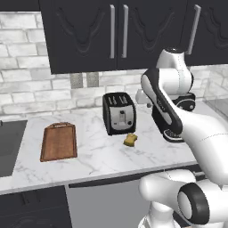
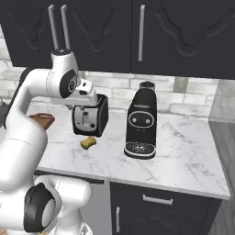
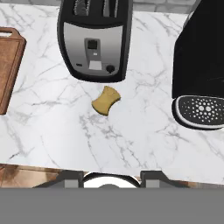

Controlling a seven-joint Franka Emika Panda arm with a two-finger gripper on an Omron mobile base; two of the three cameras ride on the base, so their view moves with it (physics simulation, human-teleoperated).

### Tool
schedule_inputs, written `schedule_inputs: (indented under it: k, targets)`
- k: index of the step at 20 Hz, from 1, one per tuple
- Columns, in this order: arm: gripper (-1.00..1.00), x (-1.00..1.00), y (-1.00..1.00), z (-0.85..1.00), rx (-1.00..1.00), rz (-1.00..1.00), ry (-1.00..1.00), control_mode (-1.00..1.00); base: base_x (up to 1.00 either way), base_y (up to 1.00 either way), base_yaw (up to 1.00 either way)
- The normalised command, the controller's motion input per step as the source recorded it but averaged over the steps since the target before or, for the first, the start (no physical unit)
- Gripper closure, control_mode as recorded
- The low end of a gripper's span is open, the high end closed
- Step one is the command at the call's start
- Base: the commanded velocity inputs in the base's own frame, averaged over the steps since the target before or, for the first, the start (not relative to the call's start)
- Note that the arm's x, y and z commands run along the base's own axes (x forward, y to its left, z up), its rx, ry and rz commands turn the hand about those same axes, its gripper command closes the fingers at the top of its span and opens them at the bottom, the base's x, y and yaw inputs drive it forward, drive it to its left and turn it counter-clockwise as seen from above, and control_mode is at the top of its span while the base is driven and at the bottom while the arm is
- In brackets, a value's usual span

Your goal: Pick up the sponge from the counter and clean the cutting board by briefly scrubbing or pressing down on the cutting board. Once finished, release the sponge.

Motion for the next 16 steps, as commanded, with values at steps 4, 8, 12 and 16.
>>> schedule_inputs:
  k: [4,8,12,16]
  targets:
    - [-1.0,-0.04,0.0,0.0,0.0,0.0,0.0,1.0,-0.14,0.06,0.0]
    - [-1.0,0.0,0.0,0.0,0.0,0.0,0.0,1.0,-0.02,0.61,0.0]
    - [-1.0,0.0,0.0,0.0,0.0,0.0,0.0,1.0,0.0,0.78,0.0]
    - [-1.0,0.0,0.0,0.0,0.0,0.0,0.0,1.0,0.0,0.76,-0.02]
